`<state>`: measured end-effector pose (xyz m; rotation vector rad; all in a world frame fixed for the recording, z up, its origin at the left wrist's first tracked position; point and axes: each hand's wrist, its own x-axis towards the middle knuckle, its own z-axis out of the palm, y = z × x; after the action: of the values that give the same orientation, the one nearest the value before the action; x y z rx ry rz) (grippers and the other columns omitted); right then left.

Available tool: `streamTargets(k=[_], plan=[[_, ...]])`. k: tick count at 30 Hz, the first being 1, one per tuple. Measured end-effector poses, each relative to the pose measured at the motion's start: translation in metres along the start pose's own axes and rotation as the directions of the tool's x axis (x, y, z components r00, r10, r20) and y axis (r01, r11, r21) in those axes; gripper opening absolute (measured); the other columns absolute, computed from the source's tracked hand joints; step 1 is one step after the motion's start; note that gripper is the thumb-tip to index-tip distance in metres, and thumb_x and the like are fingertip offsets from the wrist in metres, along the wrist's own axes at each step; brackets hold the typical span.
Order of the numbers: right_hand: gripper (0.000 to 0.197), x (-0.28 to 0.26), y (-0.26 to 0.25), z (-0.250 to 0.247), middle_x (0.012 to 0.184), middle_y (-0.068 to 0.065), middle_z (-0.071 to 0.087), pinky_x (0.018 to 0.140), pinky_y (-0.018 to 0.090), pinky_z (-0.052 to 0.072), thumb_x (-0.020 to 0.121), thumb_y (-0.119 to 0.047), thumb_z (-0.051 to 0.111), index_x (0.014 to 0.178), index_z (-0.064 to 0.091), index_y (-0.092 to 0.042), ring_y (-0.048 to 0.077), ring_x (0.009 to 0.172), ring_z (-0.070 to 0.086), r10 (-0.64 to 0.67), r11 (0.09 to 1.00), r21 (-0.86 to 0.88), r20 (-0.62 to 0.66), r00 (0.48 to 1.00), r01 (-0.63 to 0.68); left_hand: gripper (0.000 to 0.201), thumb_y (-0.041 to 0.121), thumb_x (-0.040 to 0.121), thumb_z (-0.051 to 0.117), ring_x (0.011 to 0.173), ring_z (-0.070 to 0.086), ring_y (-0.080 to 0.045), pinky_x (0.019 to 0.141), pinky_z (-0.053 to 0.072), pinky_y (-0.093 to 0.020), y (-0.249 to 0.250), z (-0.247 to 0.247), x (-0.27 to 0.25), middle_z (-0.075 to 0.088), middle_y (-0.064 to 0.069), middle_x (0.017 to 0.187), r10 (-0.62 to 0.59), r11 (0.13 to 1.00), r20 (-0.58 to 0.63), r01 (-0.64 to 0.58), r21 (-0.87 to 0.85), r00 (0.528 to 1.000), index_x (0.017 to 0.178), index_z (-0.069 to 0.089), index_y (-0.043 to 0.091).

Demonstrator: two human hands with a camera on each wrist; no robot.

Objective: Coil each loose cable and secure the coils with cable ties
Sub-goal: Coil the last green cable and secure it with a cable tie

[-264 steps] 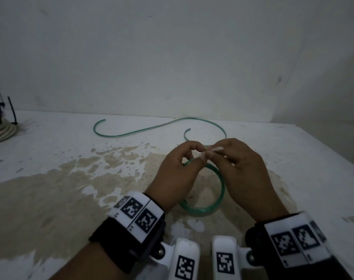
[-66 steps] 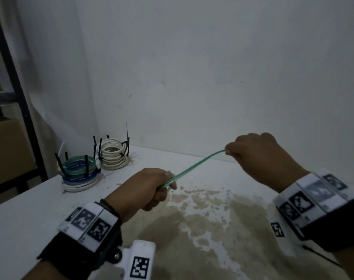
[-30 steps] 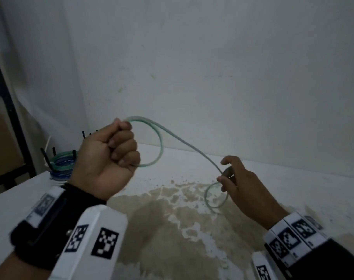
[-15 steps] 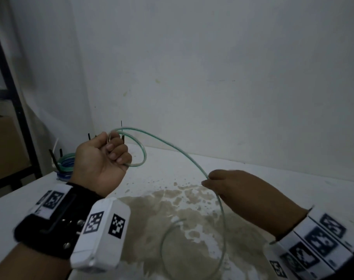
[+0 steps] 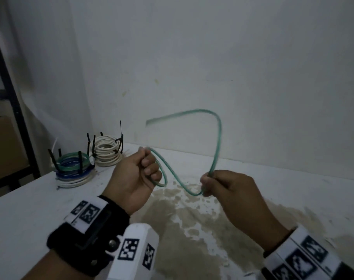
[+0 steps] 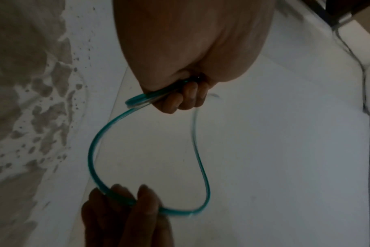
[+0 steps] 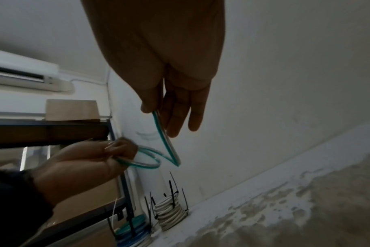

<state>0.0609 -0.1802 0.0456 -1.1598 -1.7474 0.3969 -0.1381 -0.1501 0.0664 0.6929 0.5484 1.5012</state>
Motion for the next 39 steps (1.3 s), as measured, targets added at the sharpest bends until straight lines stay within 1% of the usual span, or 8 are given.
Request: streamTargets(k=[10, 16, 22, 26, 30, 34, 37, 39], plan=[[0.031, -0.011, -0.029, 0.001, 0.064, 0.003, 0.068, 0.069, 0.032, 0.051, 0.089, -0.025, 0.060, 0.066, 0.067, -0.006, 0.011, 0.060, 0.064, -0.063, 0.998, 0.007, 0.212, 0.975, 0.063, 0.029, 0.024, 0.103, 0.031, 0.049, 0.034, -0.012, 0.053, 0.033, -0.026, -0.035, 0.017, -0.009, 0.036, 0.002, 0.060, -0.019, 0.978, 0.066, 0.005, 0.207, 0.998, 0.077, 0.039, 0.015], [0.024, -0.010, -0.023, -0.003, 0.067, 0.003, 0.071, 0.069, 0.033, 0.056, 0.090, -0.020, 0.061, 0.070, 0.070, -0.008, 0.010, 0.062, 0.067, 0.000, 0.999, 0.049, 0.275, 0.961, -0.014, 0.030, 0.025, 0.104, 0.032, 0.048, 0.039, -0.012, 0.048, 0.038, -0.024, -0.046, 0.026, -0.016, 0.037, -0.001, 0.062, 0.003, 0.943, 0.075, -0.028, 0.333, 0.997, 0.077, 0.038, 0.012], [0.022, 0.000, -0.029, -0.014, 0.071, 0.006, 0.072, 0.065, 0.027, 0.058, 0.092, -0.020, 0.058, 0.080, 0.071, -0.008, 0.016, 0.063, 0.070, 0.035, 0.980, 0.179, 0.289, 0.957, -0.090, 0.039, 0.033, 0.102, 0.034, 0.057, 0.055, -0.015, 0.053, 0.047, -0.026, -0.065, 0.021, -0.021, 0.057, -0.003, 0.065, 0.031, 0.620, 0.162, -0.146, 0.771, 0.986, 0.092, 0.050, -0.001], [0.031, 0.012, -0.028, -0.021, 0.068, 0.006, 0.071, 0.067, 0.027, 0.056, 0.092, -0.030, 0.056, 0.076, 0.071, -0.007, 0.015, 0.063, 0.069, 0.058, 0.986, 0.135, 0.265, 0.962, -0.097, 0.040, 0.033, 0.103, 0.031, 0.044, 0.051, -0.017, 0.045, 0.046, -0.027, -0.074, 0.024, -0.024, 0.054, 0.002, 0.048, -0.046, 0.629, 0.177, -0.109, 0.770, 0.983, 0.080, 0.052, 0.007], [0.039, 0.022, -0.022, -0.026, 0.067, 0.000, 0.068, 0.062, 0.020, 0.048, 0.093, -0.039, 0.052, 0.080, 0.071, -0.008, 0.002, 0.060, 0.060, 0.090, 0.995, 0.024, 0.211, 0.973, -0.097, 0.036, 0.026, 0.104, 0.024, 0.040, 0.036, -0.016, 0.047, 0.034, -0.027, -0.076, 0.027, -0.037, 0.045, -0.002, 0.045, -0.094, 0.730, 0.230, -0.090, 0.677, 0.969, 0.088, 0.048, 0.005], [0.047, 0.028, -0.013, -0.026, 0.072, 0.009, 0.066, 0.057, 0.019, 0.043, 0.095, -0.039, 0.048, 0.083, 0.066, 0.002, 0.011, 0.060, 0.055, 0.152, 0.988, -0.049, 0.184, 0.971, -0.145, 0.042, 0.033, 0.103, 0.021, 0.039, 0.030, -0.014, 0.045, 0.029, -0.024, -0.080, 0.031, -0.041, 0.041, -0.003, 0.045, -0.151, 0.814, 0.257, -0.027, 0.580, 0.955, 0.086, 0.046, 0.005], [0.050, 0.027, -0.006, -0.024, 0.081, 0.024, 0.064, 0.062, 0.033, 0.047, 0.095, -0.040, 0.048, 0.081, 0.058, 0.007, 0.018, 0.062, 0.052, 0.170, 0.985, -0.061, 0.174, 0.970, -0.161, 0.032, 0.024, 0.103, 0.027, 0.043, 0.031, -0.013, 0.046, 0.031, -0.024, -0.081, 0.033, -0.043, 0.040, -0.001, 0.049, -0.137, 0.764, 0.322, -0.107, 0.637, 0.937, 0.080, 0.043, 0.006], [0.052, 0.024, -0.003, -0.022, 0.081, 0.024, 0.063, 0.066, 0.039, 0.049, 0.095, -0.044, 0.046, 0.080, 0.055, 0.006, 0.023, 0.065, 0.057, 0.182, 0.981, -0.100, 0.149, 0.972, -0.169, 0.032, 0.022, 0.103, 0.029, 0.047, 0.035, -0.013, 0.049, 0.034, -0.025, -0.083, 0.034, -0.043, 0.041, 0.000, 0.053, -0.101, 0.730, 0.321, -0.149, 0.667, 0.942, 0.077, 0.042, 0.008]])
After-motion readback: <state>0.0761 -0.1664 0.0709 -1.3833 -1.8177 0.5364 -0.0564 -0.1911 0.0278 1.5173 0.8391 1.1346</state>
